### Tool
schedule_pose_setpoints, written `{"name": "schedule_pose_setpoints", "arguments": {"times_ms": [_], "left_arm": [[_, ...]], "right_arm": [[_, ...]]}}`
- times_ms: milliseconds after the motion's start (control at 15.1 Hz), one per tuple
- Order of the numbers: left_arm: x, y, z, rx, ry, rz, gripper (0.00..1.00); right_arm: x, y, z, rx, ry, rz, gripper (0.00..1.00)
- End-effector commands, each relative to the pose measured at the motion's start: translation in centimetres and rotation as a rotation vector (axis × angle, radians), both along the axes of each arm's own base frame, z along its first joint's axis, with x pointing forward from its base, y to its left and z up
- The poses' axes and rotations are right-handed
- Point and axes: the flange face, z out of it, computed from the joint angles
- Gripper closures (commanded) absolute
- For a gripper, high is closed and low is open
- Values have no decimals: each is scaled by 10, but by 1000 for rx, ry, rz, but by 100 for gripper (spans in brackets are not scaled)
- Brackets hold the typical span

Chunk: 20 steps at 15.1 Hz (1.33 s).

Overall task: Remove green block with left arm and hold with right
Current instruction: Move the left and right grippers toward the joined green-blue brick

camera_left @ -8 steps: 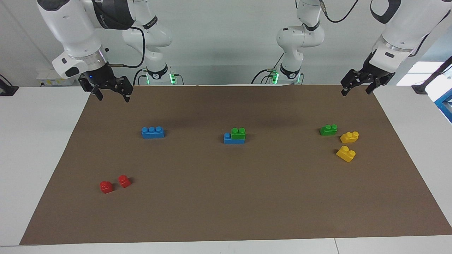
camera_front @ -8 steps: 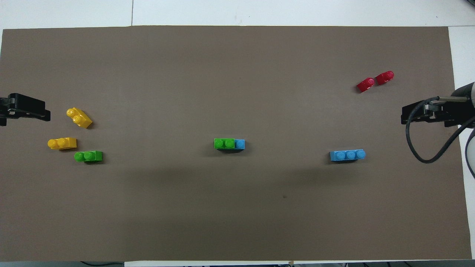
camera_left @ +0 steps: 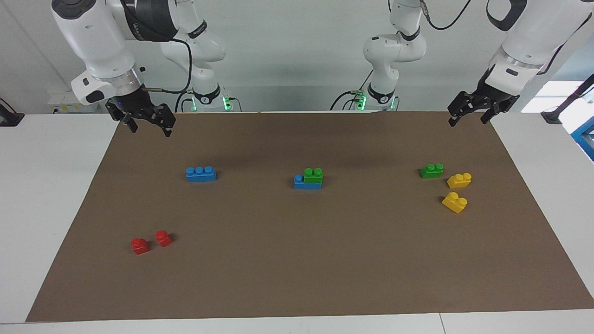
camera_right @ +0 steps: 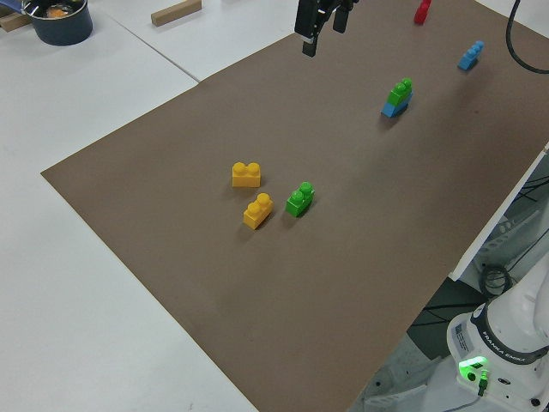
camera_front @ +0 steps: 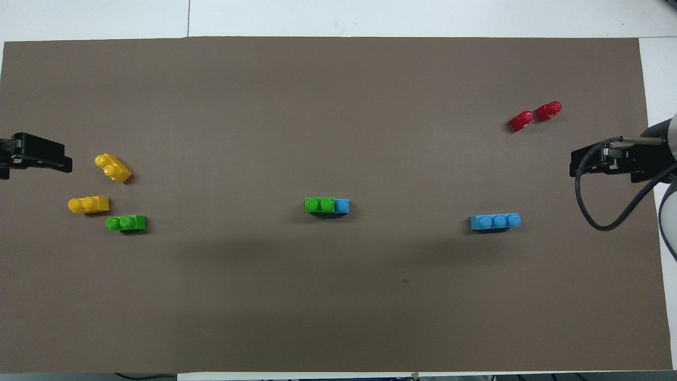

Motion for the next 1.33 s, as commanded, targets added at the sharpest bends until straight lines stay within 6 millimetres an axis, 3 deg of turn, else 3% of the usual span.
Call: {"name": "schedule_pose_setpoints", "arguments": {"times_ms": [0,398,597,796,1062,1261], "left_arm": [[5,-3,1,-14,-15,-10,0],[0,-4,-6,-12,3,12,0],[-5,-11,-13,-7,22,179,0],[-10,-38,-21,-1,23,362,0],[-21,-79,-27,6,22,629,0],[-32,-111,-40,0,10,830,0]], "right_arm": [[-7,7,-10,34,1,-153,0],[-11,37,-51,205,115,-716,0],[-10,66,-78,269,185,-935,0],[-8,99,-102,323,271,-1132,0],[-18,133,-156,371,306,-1201,0],[-14,161,-181,395,338,-1231,0]]}}
